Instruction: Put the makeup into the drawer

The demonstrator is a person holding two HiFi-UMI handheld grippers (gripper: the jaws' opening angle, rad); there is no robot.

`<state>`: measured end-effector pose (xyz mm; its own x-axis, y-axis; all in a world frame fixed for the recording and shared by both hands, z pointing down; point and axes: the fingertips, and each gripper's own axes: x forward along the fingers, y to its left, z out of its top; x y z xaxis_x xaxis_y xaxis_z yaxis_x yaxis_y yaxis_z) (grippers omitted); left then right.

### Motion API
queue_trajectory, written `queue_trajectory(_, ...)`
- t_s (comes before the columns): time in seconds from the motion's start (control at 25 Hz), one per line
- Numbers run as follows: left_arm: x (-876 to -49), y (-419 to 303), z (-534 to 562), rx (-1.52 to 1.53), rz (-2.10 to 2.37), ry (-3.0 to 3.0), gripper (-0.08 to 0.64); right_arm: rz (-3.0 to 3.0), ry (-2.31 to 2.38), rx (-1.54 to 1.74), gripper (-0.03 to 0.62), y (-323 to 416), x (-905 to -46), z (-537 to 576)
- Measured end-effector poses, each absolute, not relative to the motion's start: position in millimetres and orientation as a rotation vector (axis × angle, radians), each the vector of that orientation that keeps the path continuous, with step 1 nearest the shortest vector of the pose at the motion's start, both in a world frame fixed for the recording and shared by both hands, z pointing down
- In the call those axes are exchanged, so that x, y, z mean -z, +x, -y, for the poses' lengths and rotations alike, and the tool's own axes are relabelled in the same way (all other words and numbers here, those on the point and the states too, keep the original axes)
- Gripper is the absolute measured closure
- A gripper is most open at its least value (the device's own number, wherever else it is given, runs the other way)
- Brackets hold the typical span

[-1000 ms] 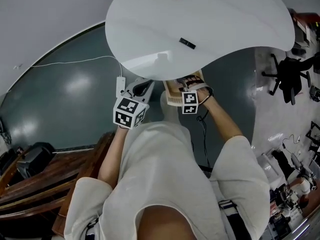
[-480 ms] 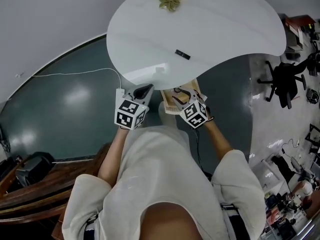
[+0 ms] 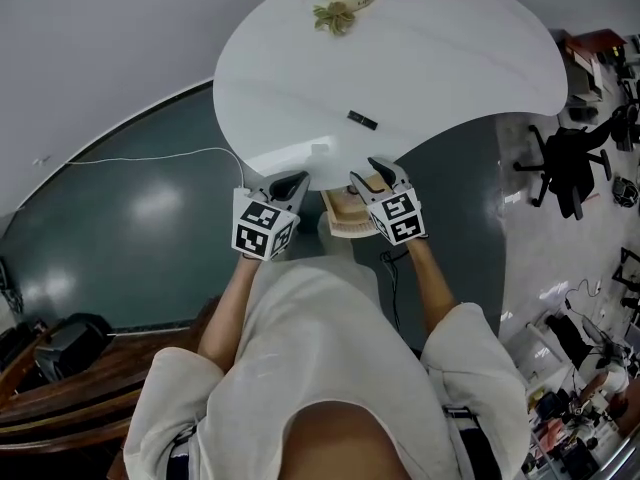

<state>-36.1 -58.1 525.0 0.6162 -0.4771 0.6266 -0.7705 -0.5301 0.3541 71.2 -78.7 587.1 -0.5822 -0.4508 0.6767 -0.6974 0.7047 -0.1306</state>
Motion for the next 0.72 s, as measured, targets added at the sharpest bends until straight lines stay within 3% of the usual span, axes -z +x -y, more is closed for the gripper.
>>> queue_trajectory(0.72, -528.5, -52.1, 65.5, -0.595, 1.018, 2.181, 0.549, 2.142, 0.741, -0.334, 0.414, 71.6, -625.3, 190.0)
